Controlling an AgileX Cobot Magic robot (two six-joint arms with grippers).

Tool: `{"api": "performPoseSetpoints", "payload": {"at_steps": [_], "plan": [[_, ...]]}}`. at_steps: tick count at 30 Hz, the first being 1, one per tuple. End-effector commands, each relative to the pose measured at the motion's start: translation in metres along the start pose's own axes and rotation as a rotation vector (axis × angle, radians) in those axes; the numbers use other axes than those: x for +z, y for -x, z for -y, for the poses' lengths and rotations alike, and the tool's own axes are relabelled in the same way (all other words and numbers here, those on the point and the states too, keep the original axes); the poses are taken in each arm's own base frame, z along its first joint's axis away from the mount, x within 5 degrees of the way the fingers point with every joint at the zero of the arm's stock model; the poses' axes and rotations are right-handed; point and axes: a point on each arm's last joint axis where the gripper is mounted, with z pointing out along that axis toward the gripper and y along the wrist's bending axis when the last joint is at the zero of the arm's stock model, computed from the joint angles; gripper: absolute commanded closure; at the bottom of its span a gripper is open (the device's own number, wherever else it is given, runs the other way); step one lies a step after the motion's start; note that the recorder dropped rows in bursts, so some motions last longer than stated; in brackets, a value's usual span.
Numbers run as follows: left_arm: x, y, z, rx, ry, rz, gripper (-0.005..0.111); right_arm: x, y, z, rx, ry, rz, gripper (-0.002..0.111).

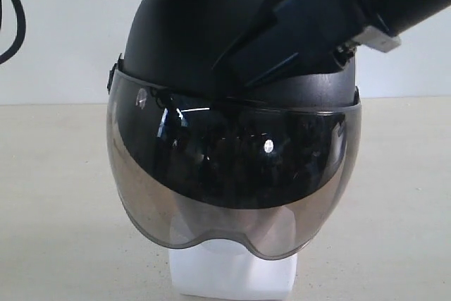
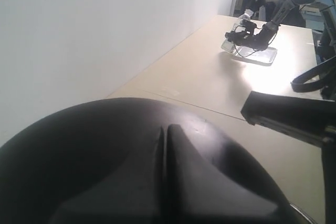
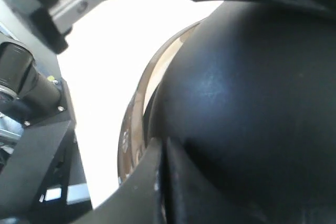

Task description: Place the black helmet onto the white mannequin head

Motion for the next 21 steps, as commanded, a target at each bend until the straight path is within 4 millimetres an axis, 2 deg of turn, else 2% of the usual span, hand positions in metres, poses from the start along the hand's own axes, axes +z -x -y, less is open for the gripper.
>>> {"api": "performPoseSetpoints", "payload": {"at_steps": [1,21], "plan": [[0.002,-0.004,-0.003,-0.002,0.028,-0.021,0.102,0.008,-0.004,0.0,-0.021,-0.04,-0.065,0.108],[0.002,-0.004,-0.004,-0.018,0.036,-0.019,0.102,0.024,-0.018,0.003,0.029,-0.017,-0.16,0.108]]}}
